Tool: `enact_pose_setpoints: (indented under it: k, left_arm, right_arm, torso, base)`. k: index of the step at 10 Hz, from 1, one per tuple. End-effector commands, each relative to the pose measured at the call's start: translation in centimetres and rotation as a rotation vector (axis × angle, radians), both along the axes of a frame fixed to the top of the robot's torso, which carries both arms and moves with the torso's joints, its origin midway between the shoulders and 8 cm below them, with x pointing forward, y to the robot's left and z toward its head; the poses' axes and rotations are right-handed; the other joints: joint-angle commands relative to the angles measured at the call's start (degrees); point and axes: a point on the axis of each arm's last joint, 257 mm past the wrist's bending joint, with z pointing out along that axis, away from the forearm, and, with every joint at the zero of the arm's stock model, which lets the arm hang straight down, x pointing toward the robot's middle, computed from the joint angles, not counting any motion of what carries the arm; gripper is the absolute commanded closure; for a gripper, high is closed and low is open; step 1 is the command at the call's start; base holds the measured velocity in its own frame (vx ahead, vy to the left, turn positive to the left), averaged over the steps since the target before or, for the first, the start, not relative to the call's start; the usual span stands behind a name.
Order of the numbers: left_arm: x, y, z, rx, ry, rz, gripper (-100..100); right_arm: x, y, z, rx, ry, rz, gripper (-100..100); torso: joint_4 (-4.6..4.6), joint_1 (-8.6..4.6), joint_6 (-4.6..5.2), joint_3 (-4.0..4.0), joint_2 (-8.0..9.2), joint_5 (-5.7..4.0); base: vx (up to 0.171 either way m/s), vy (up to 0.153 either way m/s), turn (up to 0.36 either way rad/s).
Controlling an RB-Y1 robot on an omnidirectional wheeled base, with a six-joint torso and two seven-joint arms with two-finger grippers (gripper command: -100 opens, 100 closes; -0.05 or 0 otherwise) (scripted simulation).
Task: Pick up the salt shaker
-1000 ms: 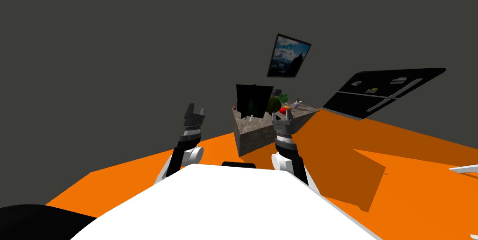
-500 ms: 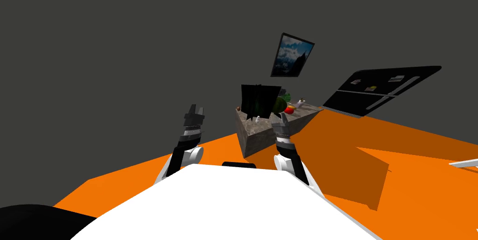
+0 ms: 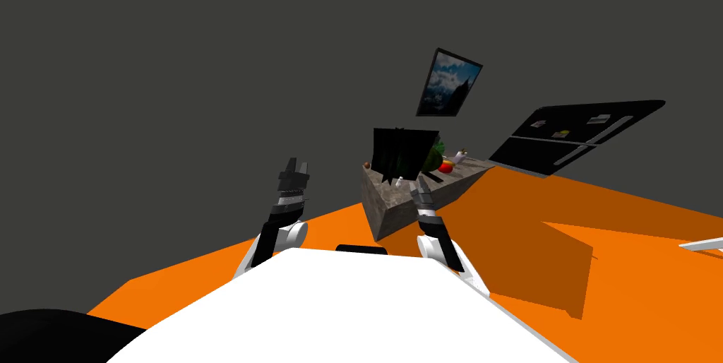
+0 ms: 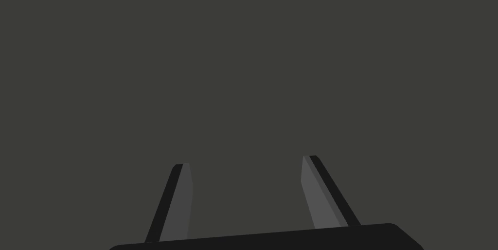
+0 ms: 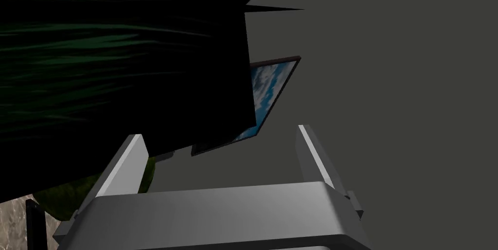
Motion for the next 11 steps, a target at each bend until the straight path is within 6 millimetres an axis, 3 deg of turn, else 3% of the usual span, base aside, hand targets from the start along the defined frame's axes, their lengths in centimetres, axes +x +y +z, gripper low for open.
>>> enact_pose_setpoints:
  k: [1, 4, 7, 11]
  left_arm:
    - [0.0, 0.0, 0.0, 0.0, 0.0, 0.0, 0]
    - [0.0, 0.0, 0.0, 0.0, 0.0, 0.0, 0]
    - [0.0, 0.0, 0.0, 0.0, 0.0, 0.0, 0]
    - [0.0, 0.0, 0.0, 0.0, 0.0, 0.0, 0]
  right_arm:
    - [0.6, -0.9, -2.3, -0.06, 0.062, -0.022, -100]
    - [1.9, -2.9, -6.5, -0.185, 0.177, -0.063, -100]
    - [2.2, -3.8, -8.1, -0.232, 0.222, -0.078, -100]
    - [3.4, -7.7, -13.6, -0.442, 0.386, -0.137, -100]
  torso:
    - [0.0, 0.0, 0.0, 0.0, 0.0, 0.0]
    - [0.01, -0.09, 0.0, 0.02, 0.02, -0.01]
    - [0.01, -0.36, 0.01, 0.01, 0.02, -0.07]
    - [0.0, -0.29, 0.0, 0.0, -0.01, -0.05]
  base:
    - [0.026, 0.185, -0.009]
    - [0.03, 0.167, 0.0]
    - [0.024, 0.092, 0.004]
    - [0.027, 0.116, 0.024]
